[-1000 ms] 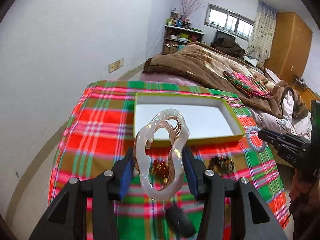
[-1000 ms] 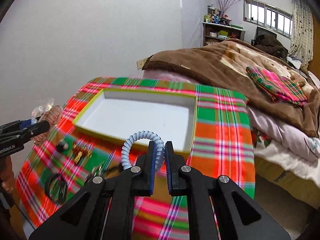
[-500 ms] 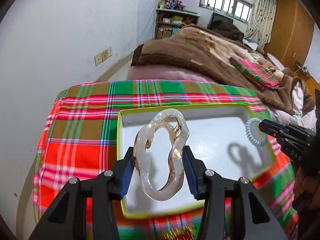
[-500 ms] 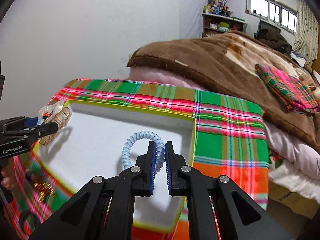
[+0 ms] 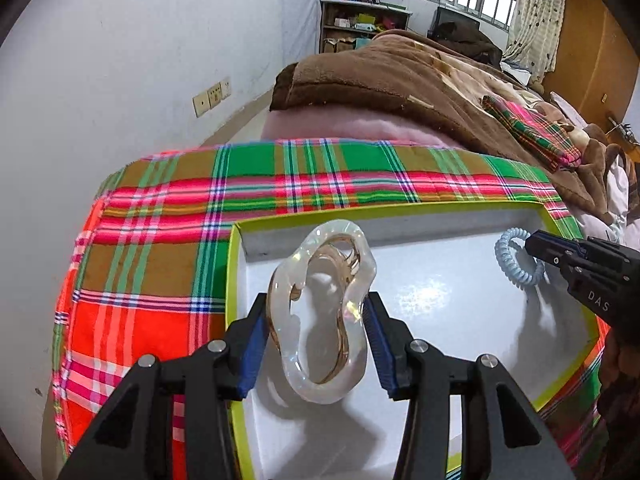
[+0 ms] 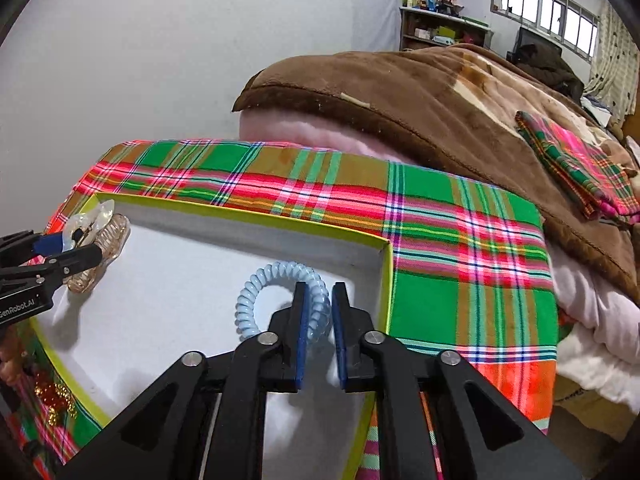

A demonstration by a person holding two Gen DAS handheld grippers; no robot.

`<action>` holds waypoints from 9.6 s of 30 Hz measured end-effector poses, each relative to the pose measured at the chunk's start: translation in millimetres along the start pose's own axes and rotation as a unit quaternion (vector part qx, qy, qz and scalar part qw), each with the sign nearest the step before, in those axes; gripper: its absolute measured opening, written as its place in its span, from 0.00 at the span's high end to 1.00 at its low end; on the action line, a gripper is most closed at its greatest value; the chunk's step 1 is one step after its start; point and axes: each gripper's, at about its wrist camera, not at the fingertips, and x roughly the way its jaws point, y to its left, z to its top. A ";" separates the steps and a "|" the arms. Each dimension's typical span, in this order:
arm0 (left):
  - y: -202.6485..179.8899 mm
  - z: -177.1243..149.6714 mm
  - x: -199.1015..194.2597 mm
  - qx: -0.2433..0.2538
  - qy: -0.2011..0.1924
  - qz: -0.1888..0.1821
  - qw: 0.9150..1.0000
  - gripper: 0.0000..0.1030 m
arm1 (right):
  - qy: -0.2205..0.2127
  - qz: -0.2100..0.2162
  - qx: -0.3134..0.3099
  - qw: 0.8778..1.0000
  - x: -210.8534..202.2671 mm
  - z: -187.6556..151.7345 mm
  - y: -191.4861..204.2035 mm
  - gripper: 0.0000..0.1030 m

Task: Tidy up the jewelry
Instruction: 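Carry the clip and hair tie into the box and open both tools, then grasp the black watch band with left tool while right tool grasps lavender spiral hair tie, then carry the watch band and lavender hair tie into the box and release both, then withdraw both open tools from the box toward the remaining jewelry, then grasp the bear-head hair tie with left tool while right tool grasps beaded bracelet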

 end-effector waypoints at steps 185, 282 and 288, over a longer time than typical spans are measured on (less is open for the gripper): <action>18.7 -50.7 -55.5 -0.010 -0.033 -0.096 0.995 0.84 | 0.013 -0.010 0.012 1.000 -43.8 -58.0 17.7 0.90; 42.0 -144.3 -90.4 -0.043 -0.043 -0.010 0.998 0.54 | -0.011 0.071 -0.029 0.997 -107.4 -137.2 62.4 0.50; 37.9 -143.7 -82.6 -0.031 -0.041 -0.006 0.999 0.54 | -0.010 0.073 -0.055 0.996 -91.6 -130.5 67.2 0.49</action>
